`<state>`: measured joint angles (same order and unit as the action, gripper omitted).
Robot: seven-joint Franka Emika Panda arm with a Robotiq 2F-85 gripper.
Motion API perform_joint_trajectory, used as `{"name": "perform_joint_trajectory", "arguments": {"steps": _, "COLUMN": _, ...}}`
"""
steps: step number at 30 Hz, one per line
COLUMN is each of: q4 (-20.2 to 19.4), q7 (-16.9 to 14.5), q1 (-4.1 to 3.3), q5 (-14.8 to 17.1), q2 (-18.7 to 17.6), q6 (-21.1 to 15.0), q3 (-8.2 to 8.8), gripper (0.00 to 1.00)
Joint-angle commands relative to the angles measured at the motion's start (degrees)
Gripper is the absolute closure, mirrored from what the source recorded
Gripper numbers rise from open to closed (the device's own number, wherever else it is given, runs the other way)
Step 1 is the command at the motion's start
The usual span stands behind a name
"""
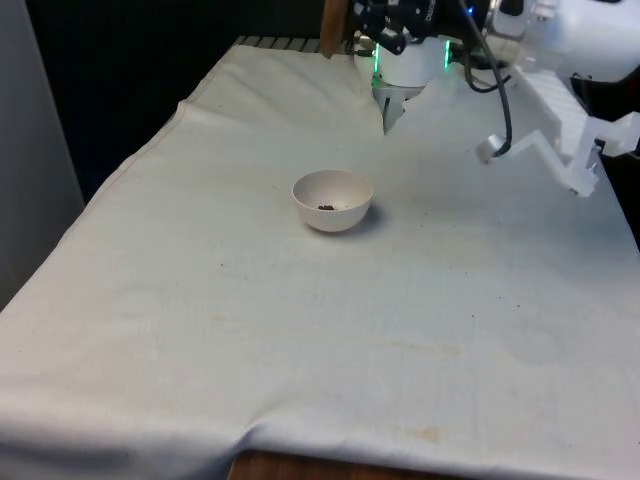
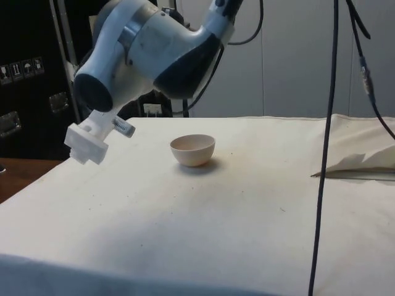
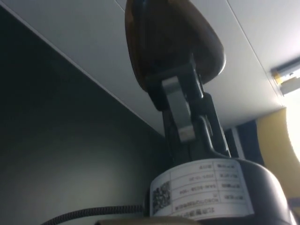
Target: Pour the coffee beans from the cup into the bowl.
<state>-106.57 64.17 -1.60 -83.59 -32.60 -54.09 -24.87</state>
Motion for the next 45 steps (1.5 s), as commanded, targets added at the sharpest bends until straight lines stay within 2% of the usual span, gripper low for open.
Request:
{"name": "perform_joint_trajectory", "arguments": {"steps": 1, "q4": -0.46, "q7": -0.4, "q1": 0.63, "q5": 0.46, "q2": 0.86, "q6": -1.38, "q3": -0.29, "gripper": 0.96}}
{"name": "perform_joint_trajectory", "arguments": {"steps": 4, "q4": -0.57, "q7": -0.52, "q1": 1.03, "q5": 1.09, "q2": 1.6, "q6": -2.58, "q3": -0.06, "gripper": 0.96}}
{"name": "perform_joint_trajectory", "arguments": {"steps": 5, "q4": -0.11, "q7": -0.23, "q1": 0.52, "q5": 0.8, "q2": 0.97, "q6": -1.43, "q3": 0.29, "gripper": 0.96}}
{"name": "perform_joint_trajectory", "arguments": {"steps": 6, "q4": -0.57, "q7": -0.57, "q1": 1.15, "q5": 1.26, "q2": 1.78, "q6": -2.86, "q3": 0.0, "gripper": 0.96}}
{"name": "perform_joint_trajectory", "arguments": {"steps": 14, "q4": -0.63, "q7": -0.97, "q1": 1.95, "q5": 2.75, "q2": 3.32, "q6": -5.21, "q3": 0.52, "gripper": 0.96}}
{"name": "perform_joint_trajectory", "arguments": {"steps": 15, "q4": -0.63, "q7": -1.03, "q1": 2.01, "q5": 2.92, "q2": 3.44, "q6": -5.44, "q3": 0.57, "gripper": 0.96}}
{"name": "perform_joint_trajectory", "arguments": {"steps": 16, "q4": -0.11, "q7": -0.69, "q1": 1.55, "q5": 2.69, "q2": 2.86, "q6": -4.35, "q3": 0.86, "gripper": 0.96}}
{"name": "perform_joint_trajectory", "arguments": {"steps": 17, "q4": -0.63, "q7": -1.15, "q1": 2.12, "q5": 3.04, "q2": 3.61, "q6": -5.73, "q3": 0.63, "gripper": 0.96}}
{"name": "perform_joint_trajectory", "arguments": {"steps": 18, "q4": -0.57, "q7": -1.2, "q1": 2.23, "q5": 3.21, "q2": 3.78, "q6": -5.96, "q3": 0.69, "gripper": 0.96}}
{"name": "perform_joint_trajectory", "arguments": {"steps": 24, "q4": -0.57, "q7": -1.89, "q1": 2.58, "q5": 4.41, "q2": 5.04, "q6": -7.85, "q3": 1.43, "gripper": 0.96}}
{"name": "perform_joint_trajectory", "arguments": {"steps": 25, "q4": -0.11, "q7": -1.49, "q1": 2.06, "q5": 4.13, "q2": 4.53, "q6": -6.82, "q3": 1.78, "gripper": 0.96}}
{"name": "perform_joint_trajectory", "arguments": {"steps": 26, "q4": -0.52, "q7": -1.95, "q1": 2.64, "q5": 4.58, "q2": 5.21, "q6": -8.08, "q3": 1.49, "gripper": 0.96}}
{"name": "perform_joint_trajectory", "arguments": {"steps": 33, "q4": -0.11, "q7": -2.86, "q1": 2.98, "q5": 5.9, "q2": 6.25, "q6": -10.26, "q3": 2.35, "gripper": 0.96}}
{"name": "perform_joint_trajectory", "arguments": {"steps": 34, "q4": -0.06, "q7": -2.29, "q1": 2.46, "q5": 5.5, "q2": 5.84, "q6": -9.17, "q3": 2.58, "gripper": 0.96}}
{"name": "perform_joint_trajectory", "arguments": {"steps": 35, "q4": -0.06, "q7": -2.98, "q1": 2.98, "q5": 6.02, "q2": 6.36, "q6": -10.54, "q3": 2.46, "gripper": 0.96}}
{"name": "perform_joint_trajectory", "arguments": {"steps": 43, "q4": 0.63, "q7": -4.3, "q1": 3.27, "q5": 7.62, "q2": 7.16, "q6": -13.92, "q3": 3.9, "gripper": 0.96}}
{"name": "perform_joint_trajectory", "arguments": {"steps": 44, "q4": 0.74, "q7": -3.84, "q1": 2.81, "q5": 7.22, "q2": 6.82, "q6": -12.95, "q3": 4.18, "gripper": 0.96}}
{"name": "perform_joint_trajectory", "arguments": {"steps": 45, "q4": 0.69, "q7": -4.41, "q1": 3.27, "q5": 7.79, "q2": 7.28, "q6": -14.21, "q3": 4.07, "gripper": 0.96}}
